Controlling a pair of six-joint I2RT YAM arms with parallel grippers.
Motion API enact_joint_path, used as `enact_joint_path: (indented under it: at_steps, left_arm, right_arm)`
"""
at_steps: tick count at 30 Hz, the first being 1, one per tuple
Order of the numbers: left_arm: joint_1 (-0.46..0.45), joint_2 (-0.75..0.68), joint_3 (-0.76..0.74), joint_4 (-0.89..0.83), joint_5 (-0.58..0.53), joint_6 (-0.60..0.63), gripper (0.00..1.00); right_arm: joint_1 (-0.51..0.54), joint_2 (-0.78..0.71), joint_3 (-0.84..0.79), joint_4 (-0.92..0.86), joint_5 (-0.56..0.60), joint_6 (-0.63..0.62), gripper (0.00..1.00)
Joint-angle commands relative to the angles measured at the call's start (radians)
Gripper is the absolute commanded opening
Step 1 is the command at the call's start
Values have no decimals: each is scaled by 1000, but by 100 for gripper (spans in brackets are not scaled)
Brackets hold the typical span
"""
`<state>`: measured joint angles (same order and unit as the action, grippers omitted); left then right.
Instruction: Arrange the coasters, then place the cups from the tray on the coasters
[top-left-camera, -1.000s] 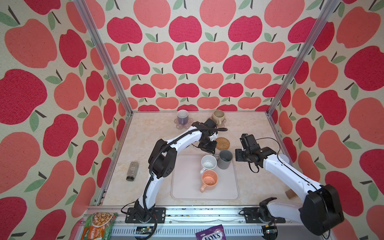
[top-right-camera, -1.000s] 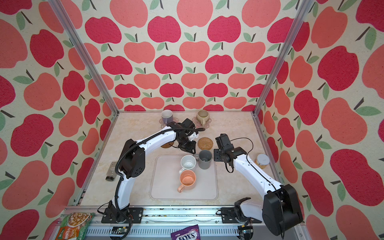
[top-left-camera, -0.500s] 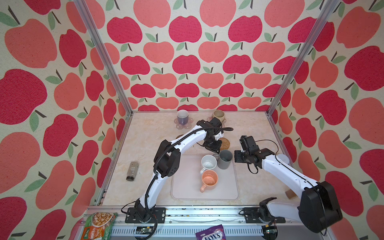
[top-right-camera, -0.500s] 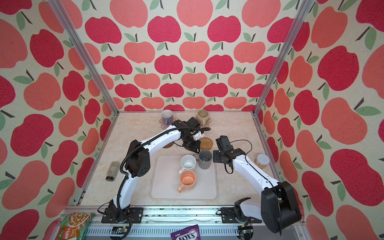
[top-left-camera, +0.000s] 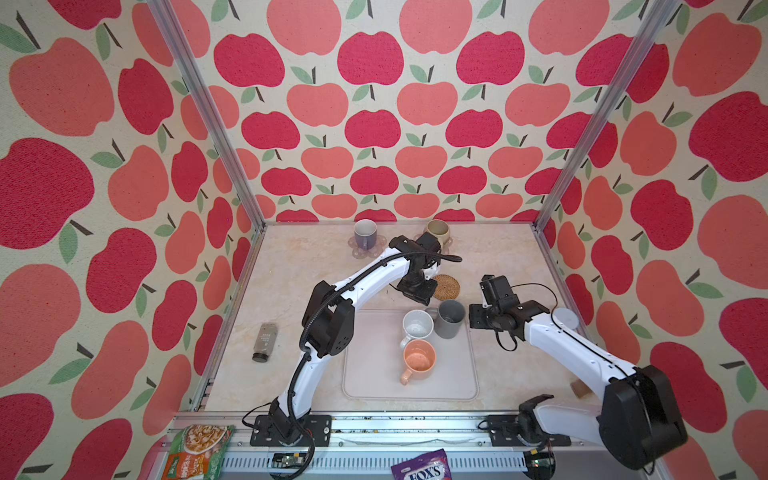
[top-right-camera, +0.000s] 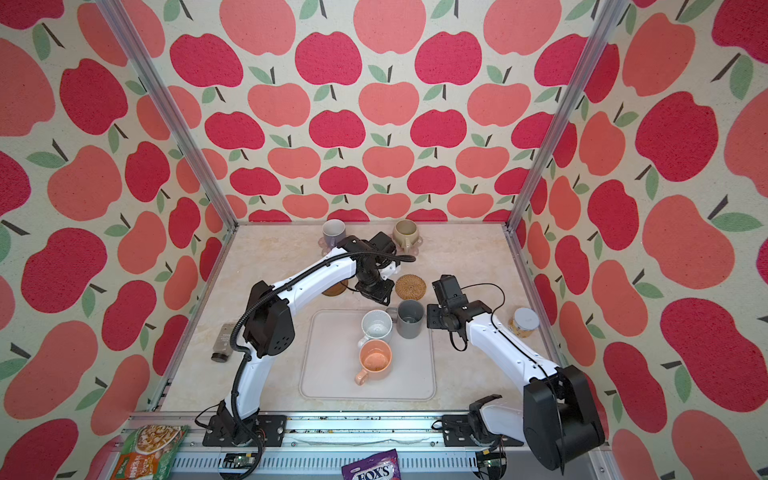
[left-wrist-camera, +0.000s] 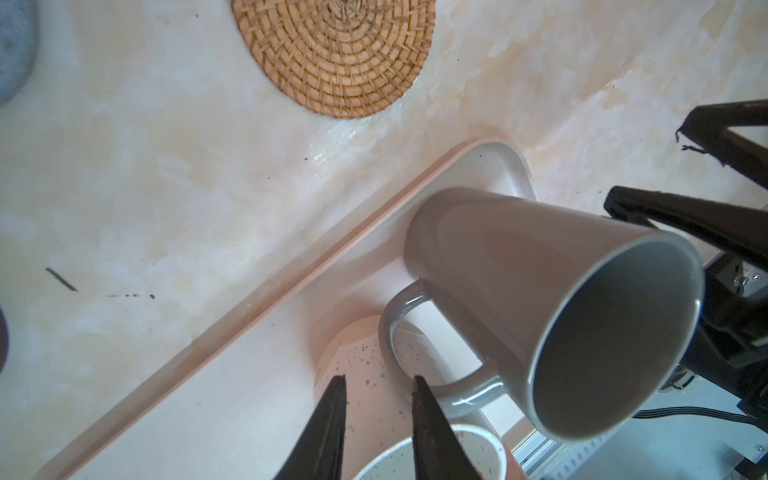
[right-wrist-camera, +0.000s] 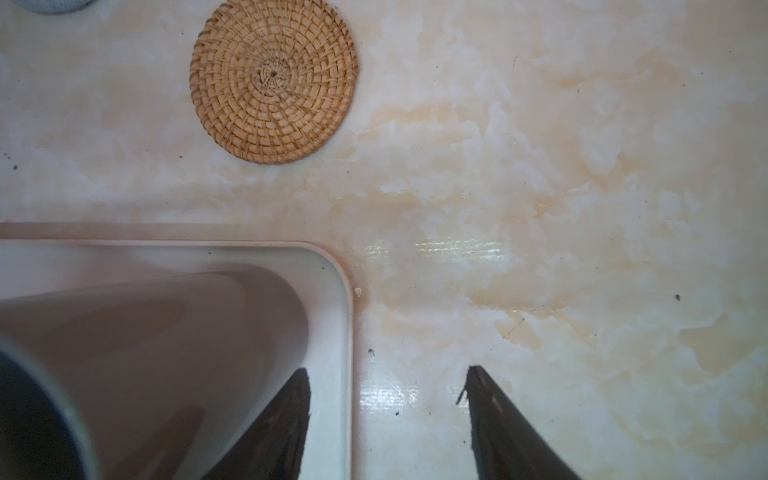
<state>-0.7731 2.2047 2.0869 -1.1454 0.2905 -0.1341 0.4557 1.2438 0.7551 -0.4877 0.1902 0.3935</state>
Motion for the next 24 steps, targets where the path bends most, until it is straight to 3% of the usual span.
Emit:
enact_joint_path:
  at_steps: [1,24]
  left_arm:
    - [-6,-47,0,-70,-40,48,33]
    - [-87,19,83,-146,-104,219,41]
  right_arm:
    - [-10,-31,15,-23,14,-8,62]
    - [-37,-93,-22,-54,38,2,63]
